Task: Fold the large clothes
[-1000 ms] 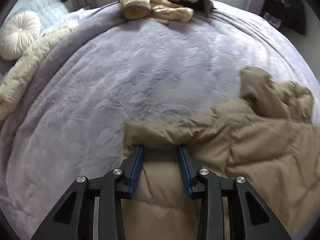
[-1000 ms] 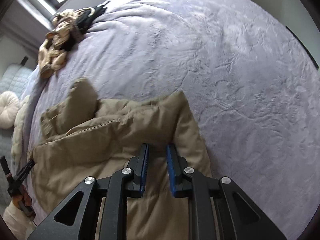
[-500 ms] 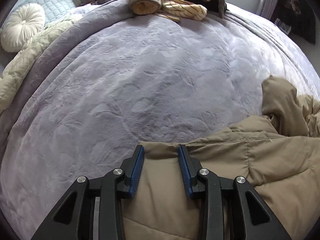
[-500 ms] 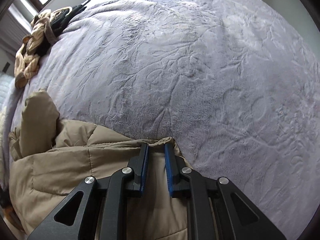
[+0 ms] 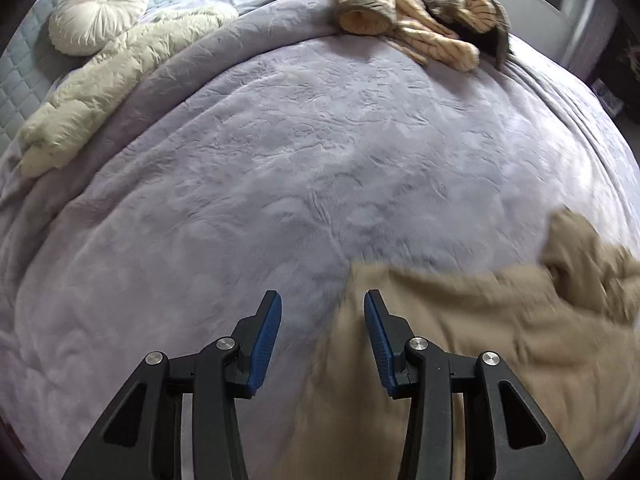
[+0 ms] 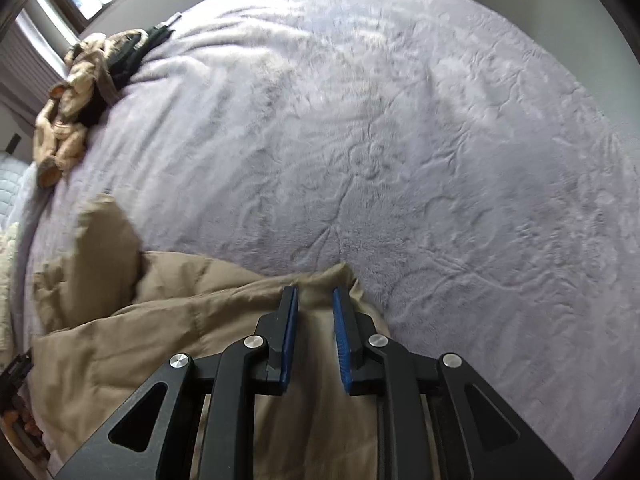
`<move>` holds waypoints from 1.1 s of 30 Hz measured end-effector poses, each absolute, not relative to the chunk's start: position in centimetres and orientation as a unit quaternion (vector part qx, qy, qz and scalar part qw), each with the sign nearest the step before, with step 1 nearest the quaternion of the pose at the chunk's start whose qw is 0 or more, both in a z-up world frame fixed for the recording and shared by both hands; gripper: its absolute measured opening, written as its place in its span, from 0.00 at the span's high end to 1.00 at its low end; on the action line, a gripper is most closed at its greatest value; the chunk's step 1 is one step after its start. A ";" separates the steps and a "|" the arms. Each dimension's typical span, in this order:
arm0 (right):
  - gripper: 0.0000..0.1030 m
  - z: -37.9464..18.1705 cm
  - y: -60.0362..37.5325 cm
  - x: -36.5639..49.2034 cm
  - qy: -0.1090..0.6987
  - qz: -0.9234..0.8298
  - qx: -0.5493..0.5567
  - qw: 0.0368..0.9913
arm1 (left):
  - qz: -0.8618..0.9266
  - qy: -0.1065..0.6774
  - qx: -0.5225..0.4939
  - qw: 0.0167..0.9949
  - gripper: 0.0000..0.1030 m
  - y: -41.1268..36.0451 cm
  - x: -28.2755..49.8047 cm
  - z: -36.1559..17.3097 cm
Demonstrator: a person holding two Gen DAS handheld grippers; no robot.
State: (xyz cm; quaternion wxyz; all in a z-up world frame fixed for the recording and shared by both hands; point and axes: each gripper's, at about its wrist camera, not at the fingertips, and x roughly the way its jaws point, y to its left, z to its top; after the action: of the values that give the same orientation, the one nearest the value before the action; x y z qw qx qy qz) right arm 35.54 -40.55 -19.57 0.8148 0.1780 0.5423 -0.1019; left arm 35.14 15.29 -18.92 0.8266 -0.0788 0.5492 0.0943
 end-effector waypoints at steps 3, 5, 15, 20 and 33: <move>0.69 -17.4 -40.2 33.5 0.527 -0.089 0.190 0.823 | 0.069 0.552 -0.073 0.828 0.56 14.4 32.1 -17.3; 0.65 -16.2 -39.9 31.9 0.520 -0.080 0.200 0.826 | 0.058 0.555 -0.069 0.827 0.56 13.5 30.1 -16.7; 0.62 -14.2 -37.5 24.0 0.533 -0.055 0.227 0.814 | 0.024 0.590 -0.091 0.802 0.56 9.1 21.0 -16.0; 0.54 -13.0 -35.7 20.8 0.537 -0.033 0.222 0.813 | 0.018 0.592 -0.086 0.801 0.42 7.6 18.3 -14.8; 0.47 -14.7 -34.5 14.5 0.578 -0.005 0.261 0.773 | 0.047 0.595 -0.083 0.798 0.12 4.8 13.5 -13.1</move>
State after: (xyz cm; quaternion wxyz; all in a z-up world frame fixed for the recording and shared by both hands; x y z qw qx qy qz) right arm 14.46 -34.48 -14.69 0.7733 0.2614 0.5775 -0.0054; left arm 13.49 4.79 -13.10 0.7984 -0.0825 0.5946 0.0472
